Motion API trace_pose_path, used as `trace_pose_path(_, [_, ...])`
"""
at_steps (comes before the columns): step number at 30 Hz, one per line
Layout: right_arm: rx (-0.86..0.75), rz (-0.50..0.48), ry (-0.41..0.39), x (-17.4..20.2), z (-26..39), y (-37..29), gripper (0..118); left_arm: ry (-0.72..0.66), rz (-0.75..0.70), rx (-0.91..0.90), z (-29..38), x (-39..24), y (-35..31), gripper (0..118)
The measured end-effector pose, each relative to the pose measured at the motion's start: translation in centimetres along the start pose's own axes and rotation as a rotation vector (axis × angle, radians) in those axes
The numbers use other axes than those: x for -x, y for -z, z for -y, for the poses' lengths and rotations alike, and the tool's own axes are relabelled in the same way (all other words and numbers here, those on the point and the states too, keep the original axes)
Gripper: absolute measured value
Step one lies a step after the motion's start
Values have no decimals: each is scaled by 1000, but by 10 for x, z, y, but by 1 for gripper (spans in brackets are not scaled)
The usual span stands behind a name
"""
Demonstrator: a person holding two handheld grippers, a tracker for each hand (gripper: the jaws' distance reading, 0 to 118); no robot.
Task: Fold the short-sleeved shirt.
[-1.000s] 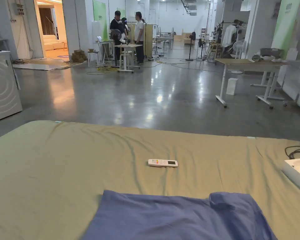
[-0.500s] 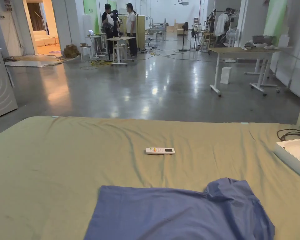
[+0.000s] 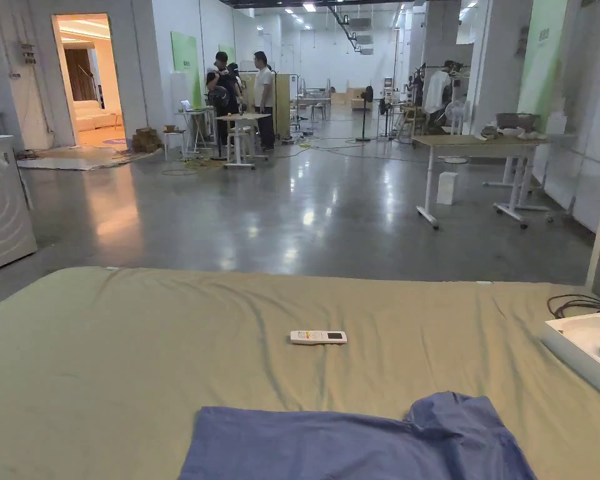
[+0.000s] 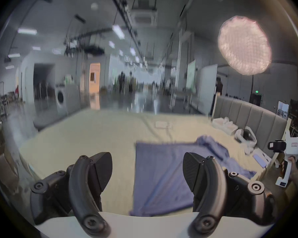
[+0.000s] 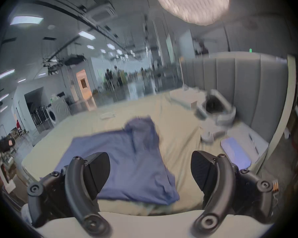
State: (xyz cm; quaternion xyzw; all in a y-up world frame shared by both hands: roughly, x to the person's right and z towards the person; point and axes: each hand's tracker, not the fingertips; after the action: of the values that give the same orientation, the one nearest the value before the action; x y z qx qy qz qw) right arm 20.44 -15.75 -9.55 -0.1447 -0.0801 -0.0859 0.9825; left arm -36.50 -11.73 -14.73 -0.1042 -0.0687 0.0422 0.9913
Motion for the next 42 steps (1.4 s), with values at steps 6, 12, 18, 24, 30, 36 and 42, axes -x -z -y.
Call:
trace_pose_path(6, [-155, -86, -55, 47, -40, -29, 102, 75, 14, -160, -40, -61, -21, 91])
trace_pose_path(12, [-207, -112, -123, 69, -47, -37, 92, 163, -3, -204, -47, -93, -29, 71])
trace_pose_path(18, [-203, -83, -198, 79, -39, -38, 0, 163, 17, -192, -44, -98, -31, 1])
trace_pose_path(24, [-163, -96, -240, 85, -34, -33, 0, 137, 51, -148, -38, -91, -30, 1])
trace_pose_path(30, [-158, -101, -258, 89, -34, -29, 0, 126, 53, -128, -38, -85, -26, 1])
trace_pose_path(36, [-147, -96, -263, 91, -34, -27, 0, 113, 79, -120, -33, -81, -22, 1])
trace_pose_path(42, [-115, -96, -257, 87, -26, -26, 0, 59, 57, -34, -13, -50, -20, 1])
